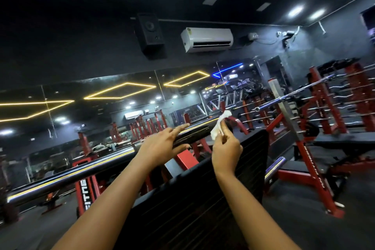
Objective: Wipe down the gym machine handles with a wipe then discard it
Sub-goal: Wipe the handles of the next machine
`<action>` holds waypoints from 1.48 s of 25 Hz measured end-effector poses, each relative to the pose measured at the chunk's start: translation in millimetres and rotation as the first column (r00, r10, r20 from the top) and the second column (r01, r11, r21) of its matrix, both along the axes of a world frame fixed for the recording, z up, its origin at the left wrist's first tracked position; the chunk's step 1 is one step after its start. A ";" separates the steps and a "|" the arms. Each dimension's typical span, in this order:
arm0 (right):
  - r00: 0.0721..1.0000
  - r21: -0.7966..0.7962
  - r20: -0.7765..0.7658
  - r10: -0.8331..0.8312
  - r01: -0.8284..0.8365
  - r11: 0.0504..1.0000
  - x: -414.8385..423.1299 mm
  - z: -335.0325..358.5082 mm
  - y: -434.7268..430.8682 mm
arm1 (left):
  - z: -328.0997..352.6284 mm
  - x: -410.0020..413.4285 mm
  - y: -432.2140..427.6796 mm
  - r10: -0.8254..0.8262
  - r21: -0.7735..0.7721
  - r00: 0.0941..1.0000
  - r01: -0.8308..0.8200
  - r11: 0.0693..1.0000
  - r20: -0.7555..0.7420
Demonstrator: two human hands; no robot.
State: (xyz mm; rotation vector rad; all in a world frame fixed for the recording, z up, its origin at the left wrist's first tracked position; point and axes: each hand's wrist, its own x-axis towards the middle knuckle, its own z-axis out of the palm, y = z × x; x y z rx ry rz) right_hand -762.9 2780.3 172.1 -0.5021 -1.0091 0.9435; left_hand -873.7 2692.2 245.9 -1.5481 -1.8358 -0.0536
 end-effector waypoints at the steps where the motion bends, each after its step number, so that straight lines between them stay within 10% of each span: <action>1: 0.997 0.107 0.062 -0.050 0.043 0.993 3.2 1.6 17.4 | -2.4 -1.6 3.7 0.018 0.004 0.998 -0.018 1.000 -0.054; 8: 0.715 0.873 0.270 -0.645 0.101 0.477 -18.5 0.9 66.3 | -10.9 -10.7 4.7 -0.016 0.088 0.990 0.028 0.996 -0.139; 13: 0.777 0.704 0.321 -0.542 0.187 0.685 -5.5 -5.0 93.2 | -12.5 -8.2 3.8 -0.023 0.073 0.996 0.030 0.997 -0.088; 18: 0.733 0.897 0.224 -0.643 0.103 0.430 -13.1 -14.5 70.3 | -1.5 8.3 8.5 0.066 -0.021 0.990 -0.069 0.997 -0.121; 25: 0.781 0.626 0.400 -0.480 0.149 0.765 5.1 -16.0 122.6 | 0.1 16.6 21.9 0.019 -0.082 0.992 -0.029 0.996 -0.126; 30: 0.778 0.807 0.307 -0.548 0.093 0.584 -9.3 -11.3 98.4 | -1.9 18.4 21.1 0.004 -0.072 0.990 -0.014 0.997 -0.143; 37: 0.898 0.437 0.371 -0.235 0.054 0.898 -0.4 -6.3 121.3 | -3.4 16.1 20.2 0.031 -0.061 0.988 -0.041 0.997 -0.153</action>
